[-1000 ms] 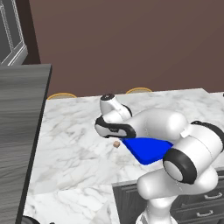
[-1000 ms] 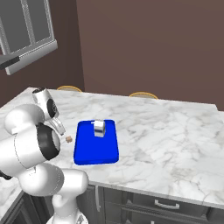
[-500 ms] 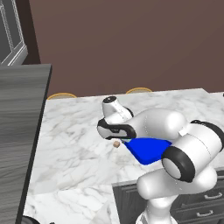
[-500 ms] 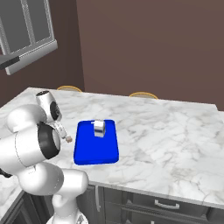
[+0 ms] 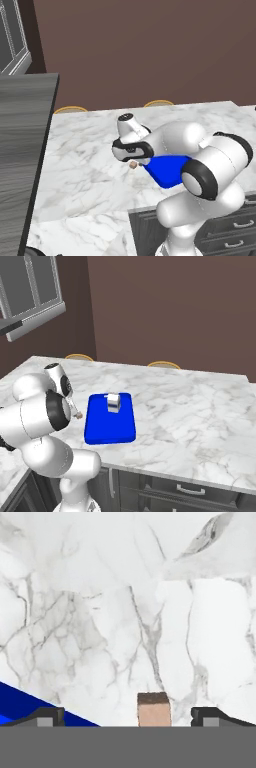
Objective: Take out the milk from the fridge and place it on the tray on the counter. Then take the sugar cube near the tray and place it in the tray.
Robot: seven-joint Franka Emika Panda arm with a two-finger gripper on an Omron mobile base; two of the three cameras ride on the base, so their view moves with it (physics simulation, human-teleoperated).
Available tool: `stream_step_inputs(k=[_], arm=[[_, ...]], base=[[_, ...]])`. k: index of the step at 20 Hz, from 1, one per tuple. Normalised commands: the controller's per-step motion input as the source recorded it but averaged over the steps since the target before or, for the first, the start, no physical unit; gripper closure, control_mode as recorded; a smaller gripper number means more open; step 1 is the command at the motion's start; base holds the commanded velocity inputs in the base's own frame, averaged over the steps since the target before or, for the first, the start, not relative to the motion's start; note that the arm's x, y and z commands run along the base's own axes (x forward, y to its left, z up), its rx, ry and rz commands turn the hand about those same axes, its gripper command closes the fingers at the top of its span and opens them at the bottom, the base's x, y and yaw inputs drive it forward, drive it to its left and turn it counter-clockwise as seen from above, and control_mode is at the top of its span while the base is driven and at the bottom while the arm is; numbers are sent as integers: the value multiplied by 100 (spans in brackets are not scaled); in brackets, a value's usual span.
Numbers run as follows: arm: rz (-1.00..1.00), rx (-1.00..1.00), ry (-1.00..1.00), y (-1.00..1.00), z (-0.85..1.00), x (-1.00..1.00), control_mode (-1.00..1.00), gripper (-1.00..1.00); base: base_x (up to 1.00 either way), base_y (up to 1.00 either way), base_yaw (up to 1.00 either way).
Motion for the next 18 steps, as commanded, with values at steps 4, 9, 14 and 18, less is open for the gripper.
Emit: stream_step_inputs(k=[4, 9, 14, 18], arm=[[0, 0, -2, 0, -17, 19, -100, -100], [0, 0, 0, 0, -19, 14, -100, -100], [0, 0, 0, 0, -23, 10, -100, -100], [0, 0, 0, 0, -17, 10, -100, -100]], base=[[0, 0, 0], [0, 0, 0], [0, 0, 0], [0, 0, 0]])
